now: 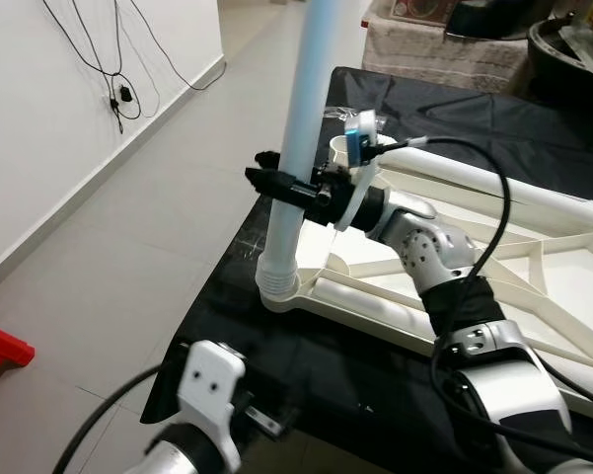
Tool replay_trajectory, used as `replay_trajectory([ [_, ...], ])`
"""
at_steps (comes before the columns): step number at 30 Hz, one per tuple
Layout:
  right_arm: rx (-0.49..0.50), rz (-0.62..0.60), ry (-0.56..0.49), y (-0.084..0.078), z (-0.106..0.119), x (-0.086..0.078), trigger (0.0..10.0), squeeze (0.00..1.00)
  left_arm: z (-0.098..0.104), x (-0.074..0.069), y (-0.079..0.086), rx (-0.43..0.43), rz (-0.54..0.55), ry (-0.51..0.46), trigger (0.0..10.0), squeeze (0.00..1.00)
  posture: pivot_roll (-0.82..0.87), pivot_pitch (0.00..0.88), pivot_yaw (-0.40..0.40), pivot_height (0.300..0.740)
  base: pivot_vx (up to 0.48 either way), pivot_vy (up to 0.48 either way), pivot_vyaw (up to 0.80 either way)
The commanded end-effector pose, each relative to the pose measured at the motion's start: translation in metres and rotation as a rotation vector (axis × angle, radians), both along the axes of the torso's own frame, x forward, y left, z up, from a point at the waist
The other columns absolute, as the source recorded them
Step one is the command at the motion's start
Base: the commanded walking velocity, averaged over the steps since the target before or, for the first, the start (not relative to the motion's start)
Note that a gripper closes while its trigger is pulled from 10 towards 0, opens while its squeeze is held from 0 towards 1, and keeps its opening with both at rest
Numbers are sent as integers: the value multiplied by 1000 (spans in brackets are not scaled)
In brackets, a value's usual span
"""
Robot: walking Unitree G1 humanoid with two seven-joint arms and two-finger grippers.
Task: Building children table
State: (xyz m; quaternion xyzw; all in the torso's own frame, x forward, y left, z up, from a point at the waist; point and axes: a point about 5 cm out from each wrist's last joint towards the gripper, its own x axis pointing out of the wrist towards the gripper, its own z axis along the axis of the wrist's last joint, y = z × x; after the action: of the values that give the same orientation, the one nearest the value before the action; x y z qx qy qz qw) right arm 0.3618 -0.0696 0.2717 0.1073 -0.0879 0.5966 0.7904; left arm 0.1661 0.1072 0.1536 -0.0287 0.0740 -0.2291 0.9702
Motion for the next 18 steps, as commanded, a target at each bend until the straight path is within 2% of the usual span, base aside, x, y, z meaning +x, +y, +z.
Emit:
replay_trajectory([
  [1, -17, -39, -38, 5, 4, 1, 0, 0, -1, -4, 1, 11, 14, 6, 10000, 0, 154, 212, -66, 740, 0, 0, 0],
  [11, -34, -129, -91, -1, 5, 4, 0, 0, 1, -12, -7, 10, -3, 6, 10000, 0, 145, 234, -67, 740, 0, 0, 0],
  [15, -45, -124, -86, -5, 3, 5, 0, 0, 1, -12, -7, 9, -2, 5, 10000, 0, 147, 236, -67, 740, 0, 0, 0],
  [18, -76, -44, -52, -12, -3, 0, 0, 0, 2, -13, -7, 11, -4, 4, 10000, 0, 145, 238, -65, 740, 0, 0, 0],
])
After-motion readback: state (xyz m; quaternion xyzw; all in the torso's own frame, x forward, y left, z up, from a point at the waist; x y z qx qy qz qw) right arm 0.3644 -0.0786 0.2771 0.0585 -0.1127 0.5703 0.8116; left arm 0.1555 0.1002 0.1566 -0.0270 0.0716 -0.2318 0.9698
